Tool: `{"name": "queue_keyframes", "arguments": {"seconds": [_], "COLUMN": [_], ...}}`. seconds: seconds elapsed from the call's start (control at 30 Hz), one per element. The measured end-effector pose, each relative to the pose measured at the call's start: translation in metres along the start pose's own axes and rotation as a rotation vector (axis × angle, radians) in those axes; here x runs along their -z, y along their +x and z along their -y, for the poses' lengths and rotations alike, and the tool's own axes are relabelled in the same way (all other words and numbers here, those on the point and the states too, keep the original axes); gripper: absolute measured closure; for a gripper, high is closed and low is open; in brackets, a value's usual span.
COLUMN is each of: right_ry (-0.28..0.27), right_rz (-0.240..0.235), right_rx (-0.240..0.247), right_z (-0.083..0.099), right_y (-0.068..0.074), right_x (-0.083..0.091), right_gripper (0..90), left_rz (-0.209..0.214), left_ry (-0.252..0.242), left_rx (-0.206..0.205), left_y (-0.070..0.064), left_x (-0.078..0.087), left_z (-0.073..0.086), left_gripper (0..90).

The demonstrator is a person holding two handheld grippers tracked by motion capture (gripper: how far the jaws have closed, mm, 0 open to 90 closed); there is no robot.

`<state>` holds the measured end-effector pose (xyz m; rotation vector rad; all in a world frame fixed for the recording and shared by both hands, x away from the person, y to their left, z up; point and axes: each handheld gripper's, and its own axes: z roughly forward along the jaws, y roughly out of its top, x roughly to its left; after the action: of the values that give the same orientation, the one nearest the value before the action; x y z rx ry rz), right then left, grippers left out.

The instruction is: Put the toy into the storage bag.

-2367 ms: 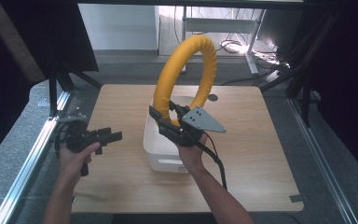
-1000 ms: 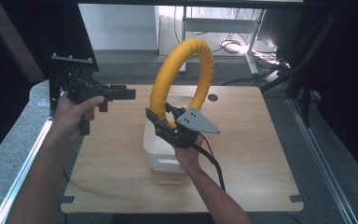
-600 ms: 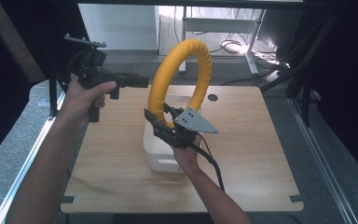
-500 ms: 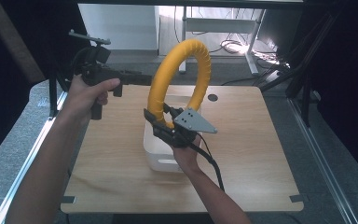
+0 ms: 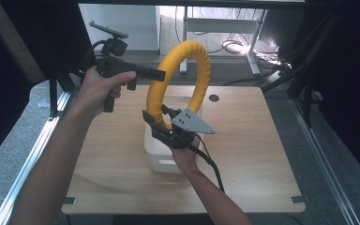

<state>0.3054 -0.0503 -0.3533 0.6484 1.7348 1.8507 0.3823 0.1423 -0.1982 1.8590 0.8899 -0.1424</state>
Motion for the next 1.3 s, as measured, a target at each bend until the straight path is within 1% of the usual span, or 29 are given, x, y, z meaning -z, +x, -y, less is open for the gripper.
{"name": "queue_keyframes", "arguments": {"seconds": [0.1, 0.23, 0.33, 0.4, 0.43, 0.47, 0.57, 0.63, 0.7, 0.73, 0.77, 0.87, 1.03, 1.13, 1.3], "right_ry": [0.002, 0.011, 0.016, 0.017, 0.017, 0.02, 0.024, 0.025, 0.025, 0.03, 0.034, 0.044, 0.045, 0.061, 0.067], "right_rz": [-0.001, 0.0, 0.001, 0.002, 0.002, 0.001, -0.002, -0.004, -0.004, -0.003, -0.005, -0.005, -0.003, -0.004, -0.011], "right_rx": [0.007, 0.006, 0.008, 0.006, 0.006, 0.006, 0.006, 0.006, 0.006, 0.0, -0.007, -0.01, -0.008, -0.008, -0.021], "right_z": [0.001, 0.001, 0.001, 0.001, 0.001, 0.001, 0.002, 0.002, 0.002, 0.002, 0.003, 0.003, 0.003, 0.002, 0.001], "right_y": [0.0, 0.001, 0.0, 0.0, 0.0, 0.0, 0.001, 0.001, 0.001, 0.001, 0.001, 0.001, 0.0, -0.003, -0.006], "right_x": [-0.001, -0.002, -0.002, -0.002, -0.002, -0.002, -0.003, -0.004, -0.004, -0.004, -0.004, -0.005, -0.006, -0.005, -0.005], "right_gripper": [50.2, 50.1, 50.1, 50.1, 50.1, 50.1, 50.1, 50.1, 50.1, 50.1, 50.0, 49.9, 49.8, 49.6, 49.0], "left_rz": [-0.002, -0.004, -0.005, -0.012, -0.012, -0.023, -0.032, -0.048, -0.044, -0.039, -0.046, -0.061, -0.073, -0.082, -0.084], "left_ry": [0.01, 0.024, 0.033, 0.046, 0.046, 0.057, 0.062, 0.066, 0.066, 0.063, 0.052, 0.073, 0.076, 0.071, 0.057], "left_rx": [0.002, 0.01, 0.011, 0.011, 0.011, 0.019, 0.021, 0.024, 0.025, 0.024, 0.024, 0.021, 0.018, 0.023, 0.038], "left_y": [0.001, 0.002, 0.002, 0.004, 0.004, 0.005, 0.006, 0.008, 0.008, 0.008, 0.008, 0.007, 0.005, 0.005, 0.005], "left_x": [-0.005, -0.013, -0.016, -0.023, -0.023, -0.027, -0.031, -0.035, -0.036, -0.037, -0.037, -0.038, -0.038, -0.04, -0.044], "left_z": [-0.002, -0.005, -0.006, -0.007, -0.007, -0.008, -0.009, -0.01, -0.01, -0.011, -0.011, -0.012, -0.013, -0.014, -0.015], "left_gripper": [28.3, 28.3, 28.3, 28.3, 28.5, 29.1, 32.4, 37.6, 41.3, 45.4, 49.3, 49.9, 50.4, 50.8, 51.1]}}
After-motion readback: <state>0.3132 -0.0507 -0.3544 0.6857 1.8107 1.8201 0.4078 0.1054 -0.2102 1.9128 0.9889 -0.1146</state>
